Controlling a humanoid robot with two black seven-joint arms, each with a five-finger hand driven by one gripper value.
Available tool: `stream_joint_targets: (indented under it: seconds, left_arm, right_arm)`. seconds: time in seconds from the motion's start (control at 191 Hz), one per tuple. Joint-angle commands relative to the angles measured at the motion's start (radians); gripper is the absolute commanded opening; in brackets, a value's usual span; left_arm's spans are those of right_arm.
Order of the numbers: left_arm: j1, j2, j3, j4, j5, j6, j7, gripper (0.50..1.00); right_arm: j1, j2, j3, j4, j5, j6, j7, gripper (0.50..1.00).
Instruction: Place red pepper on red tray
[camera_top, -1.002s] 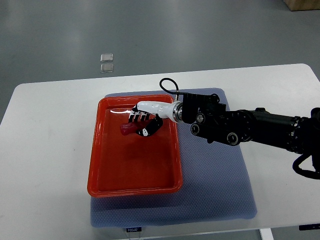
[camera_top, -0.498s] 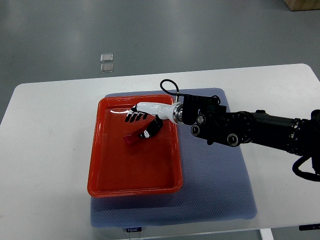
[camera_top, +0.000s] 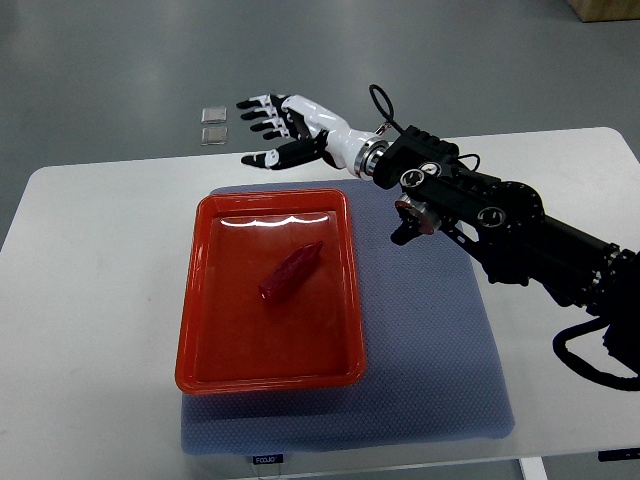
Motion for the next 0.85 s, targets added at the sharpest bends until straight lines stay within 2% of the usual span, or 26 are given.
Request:
stream_joint_targets:
  seconds: [0.0,0.089,0.194,0.288,0.378,0.456,0.844]
  left_arm:
    - [0.0,0.0,-0.001,-0.001,0.0,0.0,0.0,1.0]
    - [0.0,0.0,-0.001,-0.003,0.0,0.0,0.0,1.0]
    - [0.0,0.0,-0.001,-0.003,0.0,0.0,0.0,1.0]
    - [0.0,0.0,-0.001,-0.001,0.0,0.0,0.0,1.0]
    - [0.0,0.0,-0.001,-0.001,0.0,0.0,0.0,1.0]
    - [0.0,0.0,-0.001,-0.005,0.0,0.0,0.0,1.0]
    - [0.0,0.0,-0.001,-0.009,0.0,0.0,0.0,1.0]
  right_arm:
    - [-0.076,0.0,0.21,0.0,0.132,0.001,0.019,0.825]
    - [-0.157,0.0,0.382,0.006,0.265,0.003,0.028,0.825]
    - [-0.241,0.0,0.474,0.008,0.359,0.009,0.059,0.827]
    - [-0.292,0.0,0.488,0.008,0.414,0.009,0.079,0.856]
    - [-0.314,0.0,0.5,0.006,0.475,0.015,0.079,0.862]
    - [-0.337,0.0,0.502,0.006,0.501,0.016,0.079,0.901]
    - [-0.352,0.0,0.482,0.006,0.491,0.07,0.077,0.913]
